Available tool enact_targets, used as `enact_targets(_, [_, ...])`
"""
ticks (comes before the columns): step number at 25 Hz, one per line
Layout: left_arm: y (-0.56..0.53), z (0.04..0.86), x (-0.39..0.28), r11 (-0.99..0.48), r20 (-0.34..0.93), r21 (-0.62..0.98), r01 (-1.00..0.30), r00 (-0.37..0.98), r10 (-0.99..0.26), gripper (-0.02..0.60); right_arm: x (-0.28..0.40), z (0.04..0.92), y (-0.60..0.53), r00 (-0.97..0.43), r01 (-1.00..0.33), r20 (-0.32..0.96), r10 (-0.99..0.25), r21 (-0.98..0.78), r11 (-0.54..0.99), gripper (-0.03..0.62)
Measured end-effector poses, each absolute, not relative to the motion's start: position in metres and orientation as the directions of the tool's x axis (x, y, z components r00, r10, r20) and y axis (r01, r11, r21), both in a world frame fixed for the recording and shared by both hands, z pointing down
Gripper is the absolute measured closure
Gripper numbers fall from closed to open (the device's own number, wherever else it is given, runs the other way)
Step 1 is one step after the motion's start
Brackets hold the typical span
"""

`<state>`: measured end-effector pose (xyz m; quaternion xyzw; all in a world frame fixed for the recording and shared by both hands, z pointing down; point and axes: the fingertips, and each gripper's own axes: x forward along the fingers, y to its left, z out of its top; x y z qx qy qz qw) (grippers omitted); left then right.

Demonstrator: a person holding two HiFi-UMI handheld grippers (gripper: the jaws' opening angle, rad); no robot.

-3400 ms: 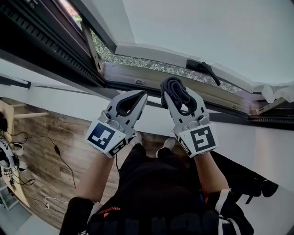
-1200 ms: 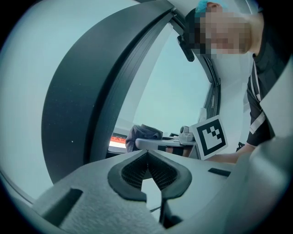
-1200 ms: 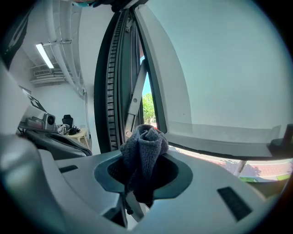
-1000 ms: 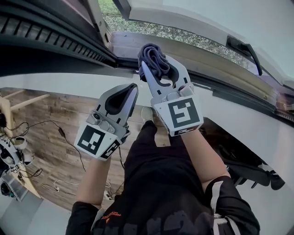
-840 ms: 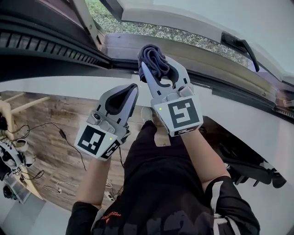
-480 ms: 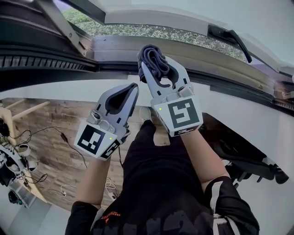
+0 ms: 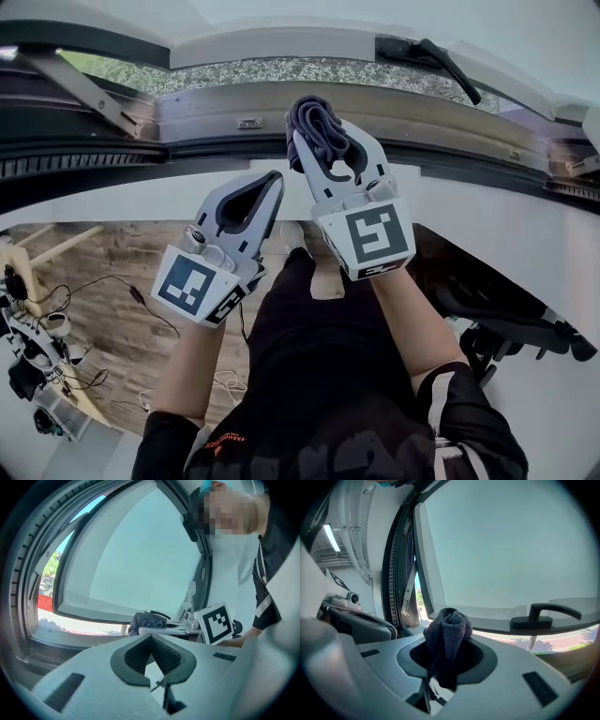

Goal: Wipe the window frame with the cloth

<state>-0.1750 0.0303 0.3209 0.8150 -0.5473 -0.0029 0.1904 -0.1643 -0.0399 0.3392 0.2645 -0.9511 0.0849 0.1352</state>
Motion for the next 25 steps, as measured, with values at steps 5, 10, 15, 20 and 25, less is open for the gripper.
enact_targets(5, [0.019,0.321,-0.152,-0.361,0.208,0.310,-0.879,0.433,-0.877,0.560,-0.137,0.338,-0.051,-0.805,-0.557,0.301,-0.511,-0.090,0.825,0.487])
enact_targets(10, [0.009,0.320,-0.129,-0.392,0.211,0.307,-0.867,0.463,-0.861,0.561,-0.110,0.338,-0.062,-0.786,-0.585,0.304,-0.538,-0.084,0.807,0.487])
enact_targets(15, [-0.002,0.319,-0.106,-0.420,0.215,0.305,-0.855,0.491,-0.844,0.561,-0.084,0.338,-0.072,-0.769,-0.610,0.301,-0.564,-0.081,0.788,0.487])
enact_targets(20, [-0.011,0.318,-0.084,-0.447,0.220,0.302,-0.842,0.518,-0.827,0.561,-0.059,0.337,-0.081,-0.753,-0.632,0.301,-0.585,-0.082,0.770,0.487])
enact_targets(25, [-0.021,0.316,-0.060,-0.475,0.224,0.298,-0.828,0.544,-0.809,0.560,-0.031,0.336,-0.092,-0.731,-0.660,0.302,-0.612,-0.085,0.746,0.487])
